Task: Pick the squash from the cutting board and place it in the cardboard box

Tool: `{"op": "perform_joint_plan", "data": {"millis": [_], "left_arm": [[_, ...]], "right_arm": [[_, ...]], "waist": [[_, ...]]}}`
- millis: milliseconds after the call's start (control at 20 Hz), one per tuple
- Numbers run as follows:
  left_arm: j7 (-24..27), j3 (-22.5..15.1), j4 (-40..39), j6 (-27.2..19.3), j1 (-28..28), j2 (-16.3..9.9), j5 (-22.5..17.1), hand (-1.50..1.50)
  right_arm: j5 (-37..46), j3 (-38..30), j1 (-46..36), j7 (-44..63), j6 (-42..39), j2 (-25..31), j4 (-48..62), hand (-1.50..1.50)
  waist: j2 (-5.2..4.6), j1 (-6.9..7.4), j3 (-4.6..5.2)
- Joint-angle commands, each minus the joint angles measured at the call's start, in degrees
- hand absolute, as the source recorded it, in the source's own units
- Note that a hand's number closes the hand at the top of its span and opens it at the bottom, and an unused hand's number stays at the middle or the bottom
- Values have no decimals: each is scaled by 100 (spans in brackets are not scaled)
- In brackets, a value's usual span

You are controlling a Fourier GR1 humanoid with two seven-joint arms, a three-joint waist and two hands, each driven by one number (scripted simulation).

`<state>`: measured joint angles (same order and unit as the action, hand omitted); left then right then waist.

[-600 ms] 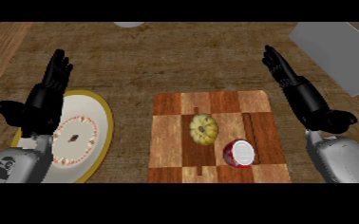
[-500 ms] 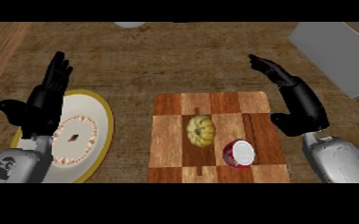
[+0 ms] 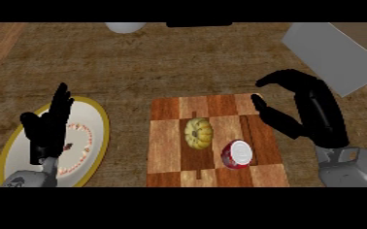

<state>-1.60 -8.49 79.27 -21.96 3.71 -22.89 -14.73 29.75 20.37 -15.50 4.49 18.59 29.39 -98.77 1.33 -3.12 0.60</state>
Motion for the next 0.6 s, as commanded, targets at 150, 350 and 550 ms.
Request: {"op": "perform_joint_plan", "data": {"millis": [150, 350, 550], "left_arm": [[161, -93, -187, -89, -278, 340, 9, 0], [132, -5, -155, -52, -239, 200, 27, 0], [-64, -16, -190, 10, 43, 203, 7, 0]], "right_arm": [[2932, 824, 680, 1597, 413, 58, -1265, -150], [3815, 1200, 1086, 2802, -931, 166, -2086, -150], [4516, 1985, 828, 4133, -2322, -714, -2590, -150]], "waist": [[-22, 14, -25], [-2, -36, -21], [-50, 112, -19]]}}
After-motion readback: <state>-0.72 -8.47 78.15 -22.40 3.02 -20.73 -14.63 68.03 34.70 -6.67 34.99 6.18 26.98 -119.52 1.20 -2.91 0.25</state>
